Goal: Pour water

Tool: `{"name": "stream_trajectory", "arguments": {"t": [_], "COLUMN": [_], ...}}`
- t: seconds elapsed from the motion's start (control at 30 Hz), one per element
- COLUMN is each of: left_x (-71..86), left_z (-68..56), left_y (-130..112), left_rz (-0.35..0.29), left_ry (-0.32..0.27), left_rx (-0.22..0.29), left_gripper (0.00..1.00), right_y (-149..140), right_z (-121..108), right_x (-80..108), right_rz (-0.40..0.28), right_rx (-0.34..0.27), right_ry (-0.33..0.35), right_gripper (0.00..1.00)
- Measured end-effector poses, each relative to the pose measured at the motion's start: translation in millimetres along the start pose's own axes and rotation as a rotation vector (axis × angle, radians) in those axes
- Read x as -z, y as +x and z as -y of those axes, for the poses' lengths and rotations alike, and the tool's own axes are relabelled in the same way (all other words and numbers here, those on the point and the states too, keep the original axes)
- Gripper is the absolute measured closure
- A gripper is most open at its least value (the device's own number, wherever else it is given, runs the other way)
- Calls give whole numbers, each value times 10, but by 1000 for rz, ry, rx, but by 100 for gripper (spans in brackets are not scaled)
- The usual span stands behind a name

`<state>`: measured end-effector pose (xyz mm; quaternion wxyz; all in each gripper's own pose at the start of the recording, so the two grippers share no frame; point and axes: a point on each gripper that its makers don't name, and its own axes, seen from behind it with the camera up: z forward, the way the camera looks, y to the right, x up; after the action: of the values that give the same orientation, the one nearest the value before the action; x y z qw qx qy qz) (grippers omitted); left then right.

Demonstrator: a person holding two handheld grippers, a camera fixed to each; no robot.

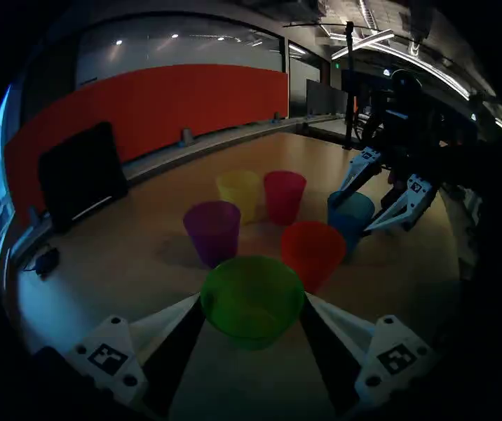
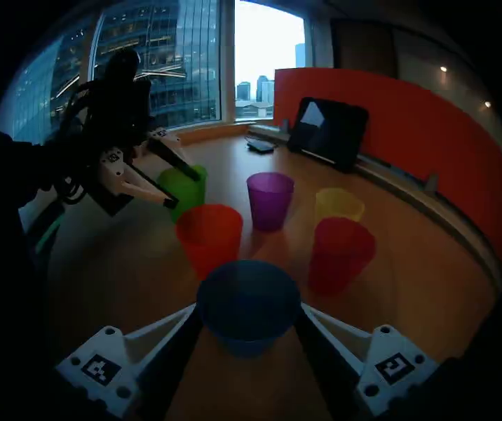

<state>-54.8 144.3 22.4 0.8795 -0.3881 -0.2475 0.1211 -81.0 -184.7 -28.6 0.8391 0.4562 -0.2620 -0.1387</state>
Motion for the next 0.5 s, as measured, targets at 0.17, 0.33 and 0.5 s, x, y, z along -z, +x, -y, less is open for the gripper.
{"name": "stream_trajectory", "arguments": {"t": [0.17,0.33,0.5], "left_x": [87,214,353], "left_z": [-15,-33,-43], "left_y": [112,245,389], "left_rz": [-35,-77,-124], "left_ry": [15,32,50], "left_rx": [-5,-7,-10], "left_gripper": [12,12,12], "right_y": [132,291,460], "right_z": [4,6,2], "right_x": [111,244,385], "right_rz": [-37,-82,-130], "right_rx": [1,7,9], "right_ry": [-15,-37,-58], "right_gripper": [10,10,10]}}
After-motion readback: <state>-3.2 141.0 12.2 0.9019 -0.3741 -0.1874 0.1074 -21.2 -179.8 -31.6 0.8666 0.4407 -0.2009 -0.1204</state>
